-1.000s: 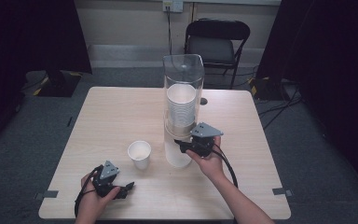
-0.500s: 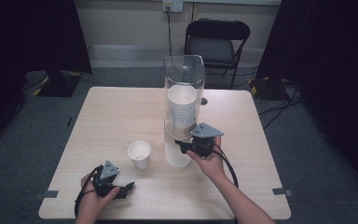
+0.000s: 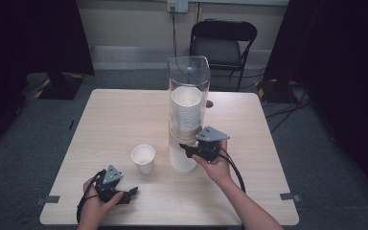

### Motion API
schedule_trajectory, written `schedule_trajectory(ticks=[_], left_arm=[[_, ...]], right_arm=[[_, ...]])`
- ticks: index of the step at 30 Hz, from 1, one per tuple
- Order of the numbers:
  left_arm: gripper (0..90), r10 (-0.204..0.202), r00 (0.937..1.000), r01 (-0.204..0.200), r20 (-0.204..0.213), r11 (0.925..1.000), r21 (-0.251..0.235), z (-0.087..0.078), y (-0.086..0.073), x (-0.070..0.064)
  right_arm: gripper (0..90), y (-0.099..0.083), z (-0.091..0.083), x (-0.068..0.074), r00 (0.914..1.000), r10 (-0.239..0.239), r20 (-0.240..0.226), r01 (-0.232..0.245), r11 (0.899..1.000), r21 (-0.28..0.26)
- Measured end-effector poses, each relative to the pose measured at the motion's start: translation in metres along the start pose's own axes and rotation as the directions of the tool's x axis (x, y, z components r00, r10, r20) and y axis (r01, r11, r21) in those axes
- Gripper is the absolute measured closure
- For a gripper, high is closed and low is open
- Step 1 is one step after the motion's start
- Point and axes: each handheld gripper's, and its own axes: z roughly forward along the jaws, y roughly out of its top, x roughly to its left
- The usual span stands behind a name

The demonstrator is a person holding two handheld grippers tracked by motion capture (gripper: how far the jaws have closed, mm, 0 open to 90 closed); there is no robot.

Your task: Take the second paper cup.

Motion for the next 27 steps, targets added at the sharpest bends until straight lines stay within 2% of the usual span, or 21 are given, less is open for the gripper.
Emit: schedule_trajectory(ticks=[7, 11, 15, 17, 18, 19, 21, 22, 23, 24, 26, 27], left_arm=[[12.8, -0.001, 1.0, 0.001, 0.001, 1.0, 0.002, 0.0, 0.0, 0.0], [12.8, 0.0, 1.0, 0.0, -0.001, 1.0, 0.0, 0.0, 0.0, 0.0], [12.8, -0.002, 1.0, 0.002, 0.002, 1.0, 0.002, 0.0, 0.0, 0.0], [12.8, -0.002, 1.0, 0.002, 0.002, 1.0, 0.002, 0.0, 0.0, 0.0], [12.9, -0.002, 1.0, 0.002, 0.002, 1.0, 0.002, 0.0, 0.0, 0.0], [12.9, 0.0, 1.0, 0.0, 0.0, 1.0, 0.002, 0.0, 0.0, 0.0], [13.0, -0.003, 1.0, 0.003, 0.0, 1.0, 0.0, -0.001, 0.0, -0.001], [13.0, -0.003, 1.0, 0.003, 0.001, 1.0, -0.001, -0.001, -0.001, -0.001], [12.9, -0.002, 1.0, 0.002, 0.004, 1.0, 0.0, -0.001, 0.0, -0.001], [12.8, -0.002, 1.0, 0.002, 0.003, 1.0, 0.0, -0.001, 0.0, 0.0], [12.8, -0.002, 1.0, 0.002, 0.003, 1.0, 0.0, -0.001, 0.0, 0.0], [12.8, -0.002, 1.0, 0.002, 0.003, 1.0, 0.0, -0.001, 0.0, 0.0]], right_arm=[[36.4, -0.003, 0.0, 0.0, 0.9999, 0.011, -0.006, -0.011, 1.0, -0.004], [36.5, -0.003, 0.001, 0.0, 1.0, -0.009, -0.004, 0.009, 1.0, 0.005], [36.9, -0.005, 0.001, 0.0, 1.0, 0.0, -0.007, 0.0, 1.0, 0.005], [37.1, -0.006, 0.002, 0.0, 0.9998, -0.014, -0.01, 0.015, 1.0, 0.017], [37.5, -0.008, 0.003, 0.0, 0.9999, -0.002, -0.014, 0.002, 0.999, 0.036], [37.6, -0.012, 0.006, 0.002, 0.9997, -0.023, -0.006, 0.024, 0.993, 0.116], [37.5, -0.044, 0.012, 0.004, 0.9994, -0.018, -0.031, 0.024, 0.977, 0.211], [37.5, -0.06, 0.013, 0.005, 0.9996, 0.003, -0.027, 0.004, 0.971, 0.24], [37.4, -0.069, 0.011, 0.005, 0.9985, 0.047, -0.027, -0.04, 0.975, 0.219], [37.3, -0.07, 0.007, 0.005, 0.9978, 0.057, -0.033, -0.049, 0.977, 0.207], [37.1, -0.067, 0.004, 0.005, 0.9986, 0.024, -0.048, -0.012, 0.969, 0.245], [37.0, -0.067, 0.002, 0.003, 0.9982, 0.027, -0.054, -0.012, 0.964, 0.266]])
